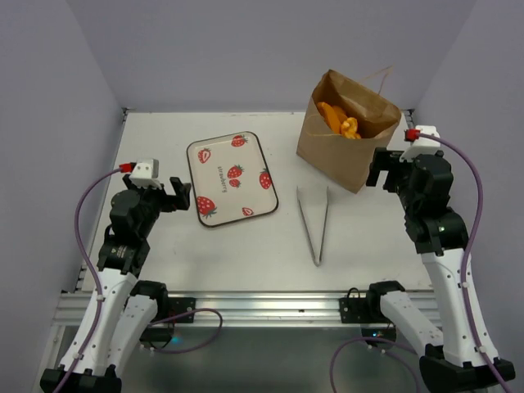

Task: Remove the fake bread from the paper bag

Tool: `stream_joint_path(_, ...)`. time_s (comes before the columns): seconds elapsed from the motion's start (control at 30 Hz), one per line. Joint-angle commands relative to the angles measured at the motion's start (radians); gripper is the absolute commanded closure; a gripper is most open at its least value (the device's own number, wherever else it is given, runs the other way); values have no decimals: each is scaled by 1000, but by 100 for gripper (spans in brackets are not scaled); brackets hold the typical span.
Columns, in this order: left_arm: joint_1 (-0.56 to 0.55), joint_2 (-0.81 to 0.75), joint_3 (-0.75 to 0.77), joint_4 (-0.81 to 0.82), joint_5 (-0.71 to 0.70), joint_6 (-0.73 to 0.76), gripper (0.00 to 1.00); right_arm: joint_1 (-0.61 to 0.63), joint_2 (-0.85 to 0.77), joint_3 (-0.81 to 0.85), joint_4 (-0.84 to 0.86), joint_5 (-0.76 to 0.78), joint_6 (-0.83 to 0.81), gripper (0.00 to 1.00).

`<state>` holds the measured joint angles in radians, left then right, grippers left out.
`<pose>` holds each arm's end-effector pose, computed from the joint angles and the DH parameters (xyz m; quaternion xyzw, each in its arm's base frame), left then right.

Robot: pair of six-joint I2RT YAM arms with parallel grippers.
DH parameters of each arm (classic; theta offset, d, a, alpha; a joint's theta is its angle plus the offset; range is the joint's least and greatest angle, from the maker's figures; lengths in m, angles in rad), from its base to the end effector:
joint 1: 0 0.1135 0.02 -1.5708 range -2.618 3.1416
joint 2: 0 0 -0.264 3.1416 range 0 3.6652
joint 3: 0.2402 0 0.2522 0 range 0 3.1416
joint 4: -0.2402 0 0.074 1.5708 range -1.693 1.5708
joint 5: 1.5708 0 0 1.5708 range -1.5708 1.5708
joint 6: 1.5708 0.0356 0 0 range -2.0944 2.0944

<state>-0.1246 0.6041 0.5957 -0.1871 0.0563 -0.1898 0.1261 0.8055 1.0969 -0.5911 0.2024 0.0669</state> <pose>0.1542 -0.0213 0.3001 -0.0073 0.7726 -0.1208 0.6232 0.1582 0.0128 0.3996 0.0363 0.8021 -0.0240 0.5957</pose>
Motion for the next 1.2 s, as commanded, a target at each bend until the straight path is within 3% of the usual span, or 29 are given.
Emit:
stream_joint_path(0.0,-1,2,-2,46,8,21,0,0,30,75,30,17,-7,1)
stream_joint_path(0.07,-1,3,-2,46,5,21,0,0,44,96,43,-7,-35,1)
stream_joint_path(0.17,-1,3,-2,46,5,21,0,0,43,100,74,-141,-200,1)
stream_joint_path(0.2,-1,3,-4,44,5,21,0,0,49,121,56,-253,-336,1)
stream_joint_path(0.33,-1,5,-2,44,4,23,0,0,142,240,-45,-328,-430,1)
stream_joint_path(0.53,-3,11,-2,44,4,24,0,-25,389,489,-75,-328,-414,1)
stream_joint_path(0.77,-3,6,-4,43,-4,24,0,-172,652,724,-82,-428,-302,6)
stream_joint_path(0.97,-3,16,-2,44,5,26,0,-209,801,794,-128,-443,-347,23)
stream_joint_path(1.17,-4,19,-2,44,11,24,0,-232,854,794,-122,-370,-386,27)
